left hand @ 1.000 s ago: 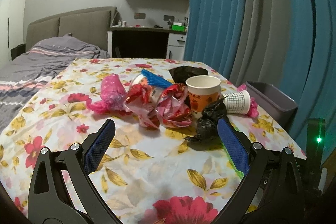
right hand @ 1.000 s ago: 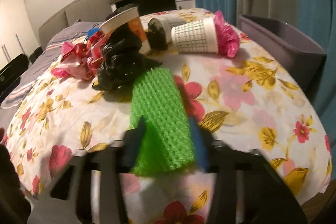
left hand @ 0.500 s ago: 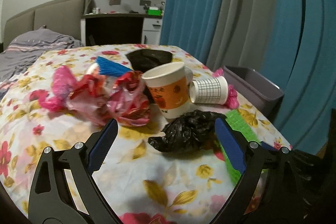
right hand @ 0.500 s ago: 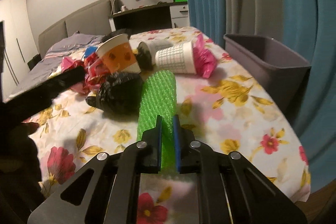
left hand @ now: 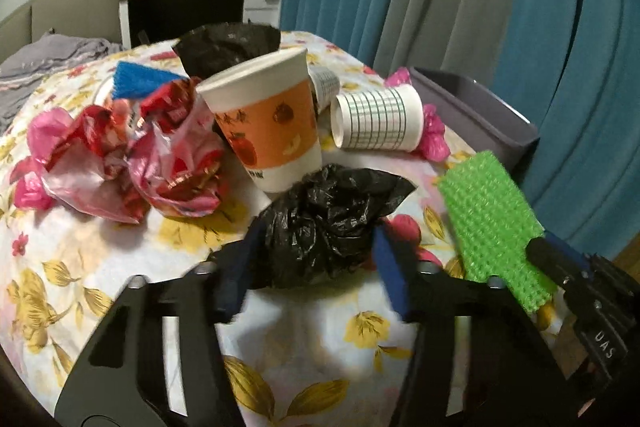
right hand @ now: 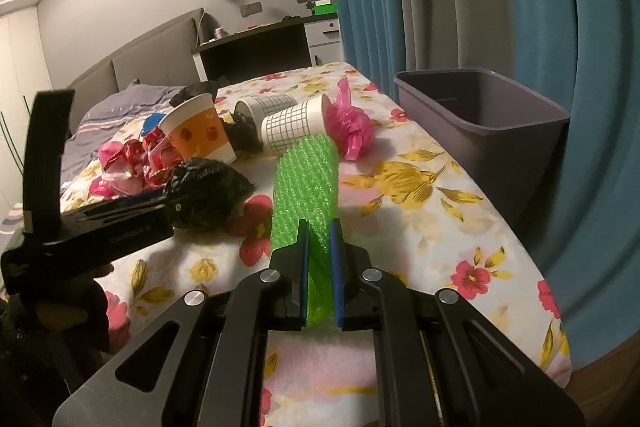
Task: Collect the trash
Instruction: 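Grasp the green mesh sponge with the right tool while the left tool grasps the black bag, then carry the green sponge and black bag over the grey bin with both tools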
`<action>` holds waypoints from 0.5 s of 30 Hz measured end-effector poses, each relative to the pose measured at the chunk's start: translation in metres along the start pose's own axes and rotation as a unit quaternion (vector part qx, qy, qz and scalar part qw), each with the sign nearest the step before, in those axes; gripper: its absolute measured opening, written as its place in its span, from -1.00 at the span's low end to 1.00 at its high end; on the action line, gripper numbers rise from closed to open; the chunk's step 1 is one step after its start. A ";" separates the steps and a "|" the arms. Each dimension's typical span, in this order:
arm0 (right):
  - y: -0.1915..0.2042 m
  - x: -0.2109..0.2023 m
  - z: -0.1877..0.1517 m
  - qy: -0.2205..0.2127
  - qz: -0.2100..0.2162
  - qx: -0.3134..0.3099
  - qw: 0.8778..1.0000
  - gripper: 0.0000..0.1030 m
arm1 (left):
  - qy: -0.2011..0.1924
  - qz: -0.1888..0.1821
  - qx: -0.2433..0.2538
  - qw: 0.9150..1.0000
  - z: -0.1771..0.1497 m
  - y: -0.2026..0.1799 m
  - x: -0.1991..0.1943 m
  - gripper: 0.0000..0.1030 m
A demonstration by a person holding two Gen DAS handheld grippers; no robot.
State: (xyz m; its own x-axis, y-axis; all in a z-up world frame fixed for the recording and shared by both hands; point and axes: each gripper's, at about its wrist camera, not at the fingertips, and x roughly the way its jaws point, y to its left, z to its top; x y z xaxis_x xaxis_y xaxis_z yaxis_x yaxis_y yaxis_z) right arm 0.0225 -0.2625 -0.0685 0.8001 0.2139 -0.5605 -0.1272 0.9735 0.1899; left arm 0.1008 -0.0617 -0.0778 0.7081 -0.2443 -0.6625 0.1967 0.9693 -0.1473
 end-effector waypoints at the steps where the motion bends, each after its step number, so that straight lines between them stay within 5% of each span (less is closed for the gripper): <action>1: 0.000 0.000 0.000 -0.001 -0.001 0.000 1.000 -0.79 | 0.000 -0.001 0.000 1.000 0.000 0.000 0.000 -0.35; 6: -0.003 -0.001 0.001 -0.003 -0.003 0.004 1.000 -0.80 | -0.014 -0.013 -0.002 1.000 -0.001 -0.002 -0.011 -0.73; 15: -0.005 -0.008 0.004 -0.015 -0.007 0.006 1.000 -0.79 | -0.047 -0.054 -0.023 0.997 -0.005 0.004 -0.060 -0.77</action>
State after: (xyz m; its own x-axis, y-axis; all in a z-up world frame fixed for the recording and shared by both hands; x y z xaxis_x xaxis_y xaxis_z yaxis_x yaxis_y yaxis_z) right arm 0.0194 -0.2691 -0.0619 0.8184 0.1978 -0.5395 -0.1088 0.9752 0.1926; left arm 0.0560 -0.0428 -0.0421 0.7449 -0.3471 -0.5697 0.2461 0.9367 -0.2489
